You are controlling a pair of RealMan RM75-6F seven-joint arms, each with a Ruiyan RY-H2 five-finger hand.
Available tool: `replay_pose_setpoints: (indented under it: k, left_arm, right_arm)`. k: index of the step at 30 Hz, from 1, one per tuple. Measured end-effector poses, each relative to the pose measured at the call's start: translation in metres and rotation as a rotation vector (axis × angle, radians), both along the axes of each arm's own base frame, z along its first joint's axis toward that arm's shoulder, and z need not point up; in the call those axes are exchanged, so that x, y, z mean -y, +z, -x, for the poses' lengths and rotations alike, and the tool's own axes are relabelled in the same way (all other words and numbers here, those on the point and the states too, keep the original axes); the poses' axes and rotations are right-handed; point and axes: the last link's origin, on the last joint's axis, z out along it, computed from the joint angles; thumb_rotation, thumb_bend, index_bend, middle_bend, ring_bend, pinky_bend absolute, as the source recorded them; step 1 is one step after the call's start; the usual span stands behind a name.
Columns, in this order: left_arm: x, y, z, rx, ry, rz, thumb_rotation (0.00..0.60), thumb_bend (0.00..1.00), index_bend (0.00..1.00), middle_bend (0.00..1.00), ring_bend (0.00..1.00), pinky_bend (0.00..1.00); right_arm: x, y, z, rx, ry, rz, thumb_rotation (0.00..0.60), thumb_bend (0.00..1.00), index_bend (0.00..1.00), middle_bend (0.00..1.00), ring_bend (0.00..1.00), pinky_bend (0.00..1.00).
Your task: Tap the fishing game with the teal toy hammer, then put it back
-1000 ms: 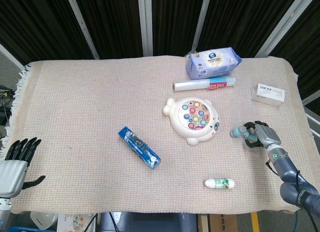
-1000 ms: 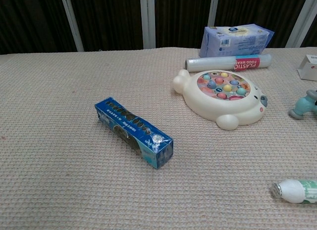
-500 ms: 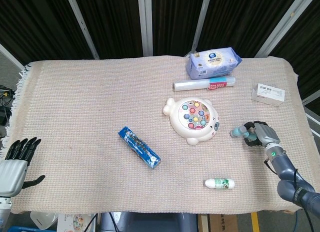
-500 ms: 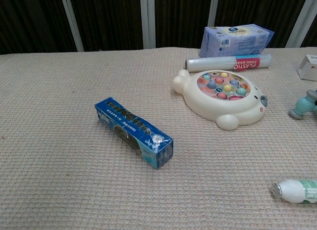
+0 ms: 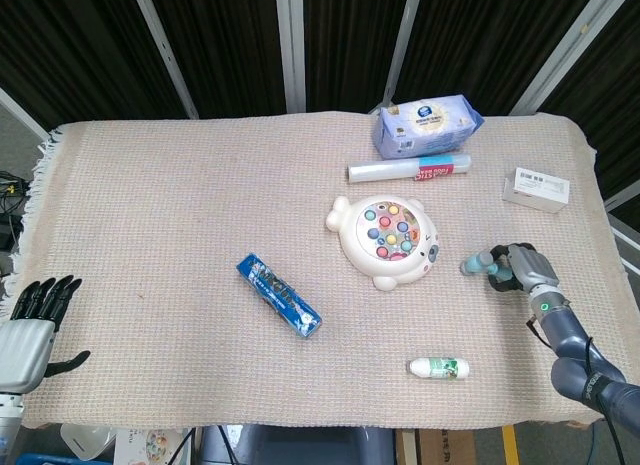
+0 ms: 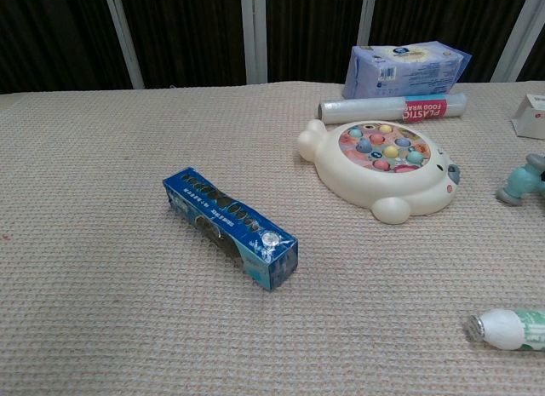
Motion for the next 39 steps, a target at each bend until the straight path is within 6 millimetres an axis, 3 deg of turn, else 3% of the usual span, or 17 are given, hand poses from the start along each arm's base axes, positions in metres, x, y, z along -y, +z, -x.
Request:
replay_pose_setpoints:
  k: [21, 39]
  left_arm:
    - [-0.002, -0.002, 0.003, 0.003, 0.008, 0.003, 0.6, 0.08, 0.03, 0.03, 0.0, 0.0]
    - [-0.001, -0.003, 0.005, 0.007, 0.016, 0.004, 0.6, 0.08, 0.03, 0.03, 0.0, 0.0]
  right_arm:
    - [0.0, 0.0, -0.009, 0.005, 0.01, -0.005, 0.6, 0.45, 0.42, 0.38, 0.17, 0.03]
    - [0.003, -0.002, -0.009, 0.009, -0.01, 0.001, 0.6, 0.56, 0.5, 0.45, 0.23, 0.03]
